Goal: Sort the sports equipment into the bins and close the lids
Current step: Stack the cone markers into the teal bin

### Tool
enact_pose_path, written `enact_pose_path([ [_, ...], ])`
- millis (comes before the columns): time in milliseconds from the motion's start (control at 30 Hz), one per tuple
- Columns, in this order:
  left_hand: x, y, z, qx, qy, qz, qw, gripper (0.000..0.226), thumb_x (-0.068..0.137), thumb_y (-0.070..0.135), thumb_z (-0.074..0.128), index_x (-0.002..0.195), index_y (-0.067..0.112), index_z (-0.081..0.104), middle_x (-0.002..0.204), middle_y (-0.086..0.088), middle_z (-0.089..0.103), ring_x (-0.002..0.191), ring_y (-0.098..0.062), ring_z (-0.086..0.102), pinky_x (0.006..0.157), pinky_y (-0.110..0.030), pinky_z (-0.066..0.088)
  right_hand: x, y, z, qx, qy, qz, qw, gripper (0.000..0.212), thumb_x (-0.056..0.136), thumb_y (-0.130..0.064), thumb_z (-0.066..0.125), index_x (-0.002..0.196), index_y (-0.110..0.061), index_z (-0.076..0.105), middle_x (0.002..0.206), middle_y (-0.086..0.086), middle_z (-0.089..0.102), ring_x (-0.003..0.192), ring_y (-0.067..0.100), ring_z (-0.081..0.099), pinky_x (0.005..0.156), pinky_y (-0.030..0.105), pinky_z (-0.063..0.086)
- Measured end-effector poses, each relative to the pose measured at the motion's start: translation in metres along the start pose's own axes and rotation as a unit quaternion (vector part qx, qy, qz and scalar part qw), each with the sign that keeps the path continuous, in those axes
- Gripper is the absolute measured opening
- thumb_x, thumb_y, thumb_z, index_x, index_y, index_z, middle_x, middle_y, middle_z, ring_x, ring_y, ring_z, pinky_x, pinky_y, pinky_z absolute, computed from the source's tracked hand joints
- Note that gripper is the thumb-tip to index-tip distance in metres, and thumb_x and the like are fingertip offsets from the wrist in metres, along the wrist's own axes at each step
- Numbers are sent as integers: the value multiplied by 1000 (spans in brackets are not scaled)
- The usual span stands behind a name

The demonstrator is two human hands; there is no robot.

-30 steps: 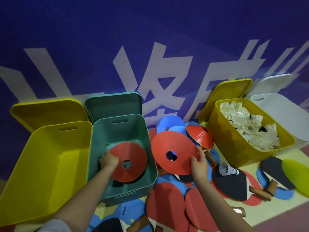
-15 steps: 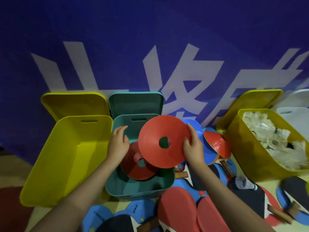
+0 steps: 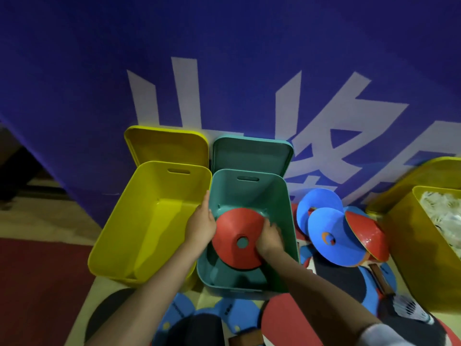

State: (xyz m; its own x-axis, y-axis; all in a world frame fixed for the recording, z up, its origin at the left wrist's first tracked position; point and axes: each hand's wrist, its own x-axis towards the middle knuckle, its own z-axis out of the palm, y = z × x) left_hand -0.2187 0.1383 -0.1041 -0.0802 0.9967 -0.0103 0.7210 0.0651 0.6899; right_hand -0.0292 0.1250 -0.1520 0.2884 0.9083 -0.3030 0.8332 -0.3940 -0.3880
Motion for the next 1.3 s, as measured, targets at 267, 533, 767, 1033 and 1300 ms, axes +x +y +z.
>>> enact_pose_path([
  [267,1,0,1,0,-1,-10,1000,57,100,15,39,152,26,18,60,1,42,52,-15,41,46,-30,26,10,8,16,3,-18,14,1000,60,86,-16,51,144,-12,33,133,22,43,127,39,40,107,40,33],
  [533,-5,7,-2,28,76,101,992,42,94,11,48,137,11,48,134,-11,51,122,-28,47,99,-35,40,-17,-8,-40,176,68,-167,968,58,89,-3,48,145,-8,35,136,17,44,118,31,51,98,30,38],
  [767,-42,93,27,-132,8,167,977,32,90,18,46,116,16,63,112,-3,59,101,-17,58,91,-28,45,-45,65,-110,357,182,-175,900,39,91,-4,48,124,-21,57,105,1,64,95,11,63,84,26,49],
  [1033,-86,202,112,-201,-137,172,955,34,84,12,48,114,13,64,109,-1,61,94,-16,62,85,-28,49,-50,215,-148,347,241,-22,906,35,91,-4,47,120,-17,59,103,5,65,92,23,63,76,36,50],
  [1300,-75,207,214,-89,-152,-11,984,53,89,14,54,140,11,42,133,-18,49,119,-33,50,96,-37,44,-38,311,-165,206,214,19,955,40,89,-17,57,129,-12,55,119,9,62,110,27,58,88,35,45],
])
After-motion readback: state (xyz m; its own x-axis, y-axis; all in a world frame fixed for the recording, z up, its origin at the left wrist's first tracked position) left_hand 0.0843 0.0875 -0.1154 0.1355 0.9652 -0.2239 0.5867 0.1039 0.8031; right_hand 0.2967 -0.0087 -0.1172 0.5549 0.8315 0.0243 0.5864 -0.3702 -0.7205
